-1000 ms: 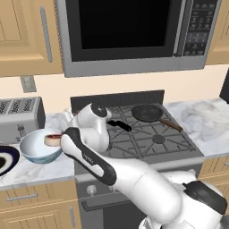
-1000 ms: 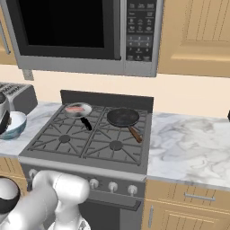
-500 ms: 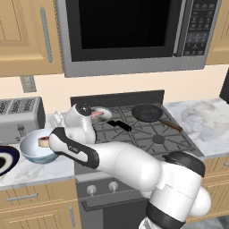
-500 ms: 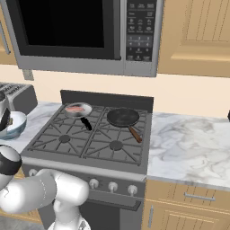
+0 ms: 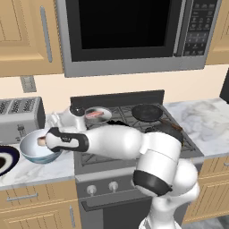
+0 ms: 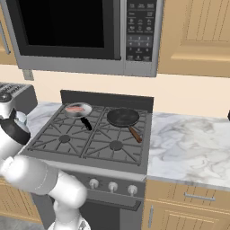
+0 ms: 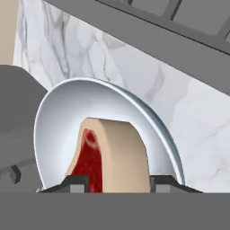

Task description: Place one of the steaks on the plate and the other in the bowl. Then place the bowl in the fridge.

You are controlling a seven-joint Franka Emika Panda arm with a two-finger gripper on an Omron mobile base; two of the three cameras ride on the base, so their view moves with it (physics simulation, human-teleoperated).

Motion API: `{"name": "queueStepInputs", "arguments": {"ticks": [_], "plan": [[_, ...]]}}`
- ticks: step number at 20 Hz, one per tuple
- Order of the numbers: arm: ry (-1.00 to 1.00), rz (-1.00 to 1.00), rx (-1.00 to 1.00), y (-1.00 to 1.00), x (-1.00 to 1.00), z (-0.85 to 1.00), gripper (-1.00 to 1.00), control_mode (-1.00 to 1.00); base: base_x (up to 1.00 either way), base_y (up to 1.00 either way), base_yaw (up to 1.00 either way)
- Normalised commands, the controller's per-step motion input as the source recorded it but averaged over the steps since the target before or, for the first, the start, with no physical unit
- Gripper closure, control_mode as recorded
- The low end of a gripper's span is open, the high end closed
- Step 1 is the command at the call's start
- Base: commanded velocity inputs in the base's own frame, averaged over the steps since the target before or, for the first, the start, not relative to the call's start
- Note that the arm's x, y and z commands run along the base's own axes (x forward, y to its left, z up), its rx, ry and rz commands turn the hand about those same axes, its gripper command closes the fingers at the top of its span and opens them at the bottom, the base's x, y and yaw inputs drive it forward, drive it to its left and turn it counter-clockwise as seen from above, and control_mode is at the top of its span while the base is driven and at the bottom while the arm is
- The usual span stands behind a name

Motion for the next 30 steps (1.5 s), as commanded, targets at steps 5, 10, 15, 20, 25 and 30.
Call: {"name": "queueStepInputs", "arguments": {"ticks": [5, 10, 15, 20, 25, 30], "plan": [[0.00, 0.00, -0.02, 0.43, 0.28, -0.14, 1.00, -1.00, 0.00, 0.00, 0.00], [0.02, 0.00, 0.00, 0.45, 0.19, -0.03, 1.00, -1.00, 0.00, 0.00, 0.00], [0.09, 0.00, -0.03, 0.28, 0.39, -0.13, 1.00, -1.00, 0.00, 0.00, 0.00], [0.05, 0.00, -0.01, 0.12, 0.21, -0.19, 1.00, -1.00, 0.00, 0.00, 0.00], [-0.06, 0.00, 0.00, 0.00, -0.19, -0.08, -1.00, -1.00, 0.00, 0.00, 0.00], [-0.18, 0.00, 0.00, 0.00, -0.59, -0.08, -1.00, -1.00, 0.00, 0.00, 0.00]]}}
